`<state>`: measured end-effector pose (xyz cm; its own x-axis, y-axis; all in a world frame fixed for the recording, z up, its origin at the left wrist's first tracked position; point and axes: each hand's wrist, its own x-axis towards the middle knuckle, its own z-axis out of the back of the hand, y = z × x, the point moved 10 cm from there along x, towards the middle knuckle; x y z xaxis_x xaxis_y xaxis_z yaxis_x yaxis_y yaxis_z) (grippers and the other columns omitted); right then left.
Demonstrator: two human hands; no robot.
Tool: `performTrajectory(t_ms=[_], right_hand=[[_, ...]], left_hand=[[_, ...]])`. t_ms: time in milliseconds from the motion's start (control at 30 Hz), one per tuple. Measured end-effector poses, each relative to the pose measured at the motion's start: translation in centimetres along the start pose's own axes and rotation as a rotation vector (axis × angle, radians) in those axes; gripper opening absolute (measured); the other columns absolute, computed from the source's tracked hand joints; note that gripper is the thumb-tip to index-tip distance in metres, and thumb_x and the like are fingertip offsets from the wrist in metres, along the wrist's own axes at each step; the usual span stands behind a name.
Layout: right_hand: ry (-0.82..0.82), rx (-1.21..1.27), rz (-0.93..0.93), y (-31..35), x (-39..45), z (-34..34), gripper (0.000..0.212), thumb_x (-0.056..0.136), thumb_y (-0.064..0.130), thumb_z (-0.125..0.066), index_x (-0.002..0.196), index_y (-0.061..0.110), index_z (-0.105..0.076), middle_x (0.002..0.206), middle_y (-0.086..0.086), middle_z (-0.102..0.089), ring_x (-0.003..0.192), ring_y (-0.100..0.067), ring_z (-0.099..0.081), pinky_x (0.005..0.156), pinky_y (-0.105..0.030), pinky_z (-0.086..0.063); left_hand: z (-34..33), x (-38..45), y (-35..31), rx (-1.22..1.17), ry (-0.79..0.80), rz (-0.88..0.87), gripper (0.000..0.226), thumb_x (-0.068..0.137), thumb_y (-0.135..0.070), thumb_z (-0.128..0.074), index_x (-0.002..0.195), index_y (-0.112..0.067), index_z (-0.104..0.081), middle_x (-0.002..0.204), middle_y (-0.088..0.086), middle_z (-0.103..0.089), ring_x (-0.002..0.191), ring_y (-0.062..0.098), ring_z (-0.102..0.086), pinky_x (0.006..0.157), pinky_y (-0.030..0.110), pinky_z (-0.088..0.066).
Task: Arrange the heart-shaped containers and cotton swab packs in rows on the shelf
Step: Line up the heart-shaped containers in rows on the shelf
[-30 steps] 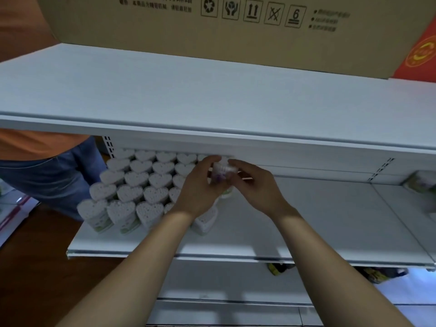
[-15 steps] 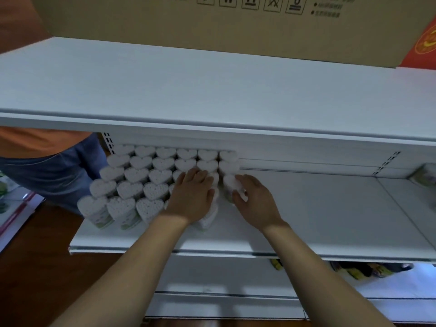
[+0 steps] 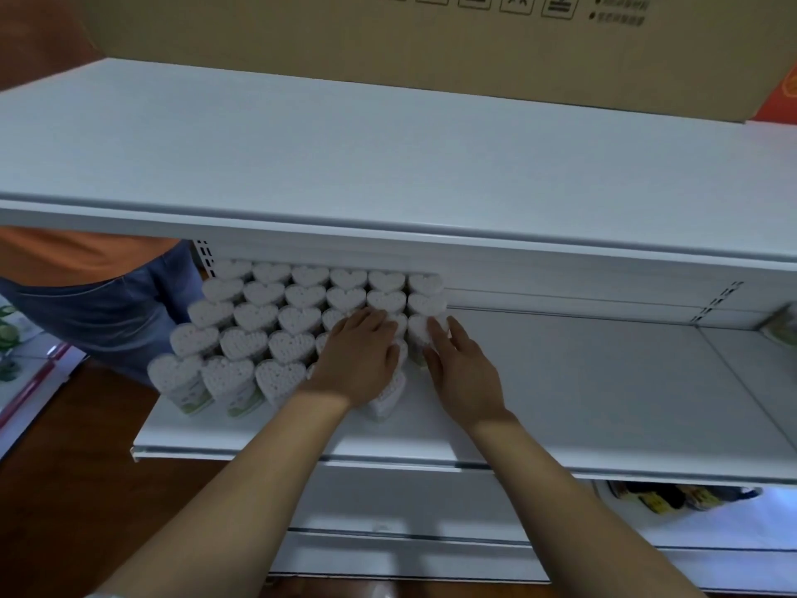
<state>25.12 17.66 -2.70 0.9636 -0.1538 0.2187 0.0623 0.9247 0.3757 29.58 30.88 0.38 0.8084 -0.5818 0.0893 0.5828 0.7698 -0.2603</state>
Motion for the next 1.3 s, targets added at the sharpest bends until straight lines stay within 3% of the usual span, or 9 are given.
performTrajectory(t_ms=[133,300,367,567,700,800,900,1033,1300], right_hand=[[0.013,-0.046,0.000,0.0,0.2,-0.4,0.057,0.098,0.044,-0.032,0.144,0.015,-0.051,0.143,-0.027,-0.050,0.113,-0.051,-0.059,0.073,-0.056,-0.058],[0.006,-0.077,-0.038,-0.4,-0.7,0.7,0.058,0.104,0.038,-0.041,0.156,0.019,-0.027,0.160,-0.018,-0.028,0.135,-0.044,-0.042,0.098,-0.051,-0.047],[-0.017,-0.087,-0.066,-1.1,-1.2,1.7,0.058,0.103,0.038,-0.040,0.157,0.019,-0.026,0.161,-0.016,-0.026,0.139,-0.041,-0.037,0.106,-0.049,-0.041],[-0.015,-0.136,-0.130,-4.8,-4.2,4.7,0.060,0.105,0.041,-0.035,0.158,0.018,-0.020,0.164,-0.012,-0.018,0.149,-0.033,-0.022,0.119,-0.043,-0.023],[-0.106,-0.120,-0.140,-8.5,-7.1,8.2,0.059,0.098,0.042,-0.038,0.145,0.007,-0.048,0.148,-0.022,-0.046,0.131,-0.042,-0.050,0.103,-0.052,-0.046],[-0.148,-0.123,-0.192,-12.6,-9.2,11.4,0.057,0.095,0.039,-0.045,0.139,0.004,-0.055,0.141,-0.024,-0.053,0.125,-0.043,-0.054,0.098,-0.052,-0.049],[-0.183,-0.205,-0.225,-17.3,-11.7,15.2,0.065,0.092,0.045,-0.038,0.143,0.006,-0.050,0.146,-0.024,-0.047,0.132,-0.043,-0.047,0.104,-0.053,-0.045],[-0.195,-0.248,-0.248,-24.6,-15.2,19.7,0.068,0.093,0.047,-0.034,0.144,0.004,-0.048,0.148,-0.026,-0.043,0.135,-0.043,-0.042,0.106,-0.052,-0.041],[-0.238,-0.299,-0.296,-38.5,-20.2,27.0,0.061,0.092,0.045,-0.041,0.138,0.006,-0.055,0.142,-0.021,-0.051,0.131,-0.041,-0.046,0.106,-0.053,-0.043]], left_hand=[[0.0,0.1,0.3,-0.014,-0.007,0.014,0.070,0.090,-0.043,-0.020,0.139,-0.006,-0.054,0.151,0.017,-0.044,0.144,0.036,-0.034,0.115,0.048,-0.031],[0.5,0.6,0.3,-0.054,-0.058,0.016,0.061,0.088,-0.036,-0.031,0.124,0.000,-0.065,0.129,0.023,-0.062,0.124,0.045,-0.056,0.101,0.056,-0.044],[0.7,0.8,-0.6,-0.061,-0.064,0.000,0.057,0.087,-0.033,-0.033,0.118,0.000,-0.067,0.124,0.022,-0.065,0.119,0.045,-0.059,0.099,0.056,-0.047],[1.2,1.3,-5.9,-0.085,-0.166,-0.054,0.048,0.094,-0.030,-0.045,0.132,-0.004,-0.060,0.139,0.019,-0.057,0.132,0.040,-0.049,0.108,0.053,-0.038],[-0.1,2.1,-11.5,-0.095,-0.123,-0.052,0.055,0.104,-0.037,-0.039,0.154,-0.014,-0.033,0.161,0.009,-0.029,0.150,0.029,-0.020,0.122,0.043,-0.015],[-1.1,2.5,-17.4,-0.085,-0.102,-0.085,0.059,0.105,-0.042,-0.034,0.158,-0.018,-0.022,0.165,0.005,-0.018,0.152,0.024,-0.011,0.124,0.039,-0.007],[-2.7,3.0,-23.8,-0.080,-0.093,-0.116,0.060,0.104,-0.044,-0.034,0.158,-0.018,-0.022,0.166,0.005,-0.017,0.152,0.024,-0.011,0.124,0.038,-0.006],[-5.2,3.1,-32.7,-0.085,-0.116,-0.150,0.061,0.102,-0.043,-0.041,0.153,-0.011,-0.035,0.161,0.014,-0.030,0.150,0.032,-0.022,0.123,0.046,-0.014],[-9.8,5.8,-47.5,-0.054,-0.074,-0.148,0.061,0.103,-0.046,-0.036,0.157,-0.018,-0.026,0.164,0.007,-0.024,0.152,0.026,-0.014,0.123,0.040,-0.009]])
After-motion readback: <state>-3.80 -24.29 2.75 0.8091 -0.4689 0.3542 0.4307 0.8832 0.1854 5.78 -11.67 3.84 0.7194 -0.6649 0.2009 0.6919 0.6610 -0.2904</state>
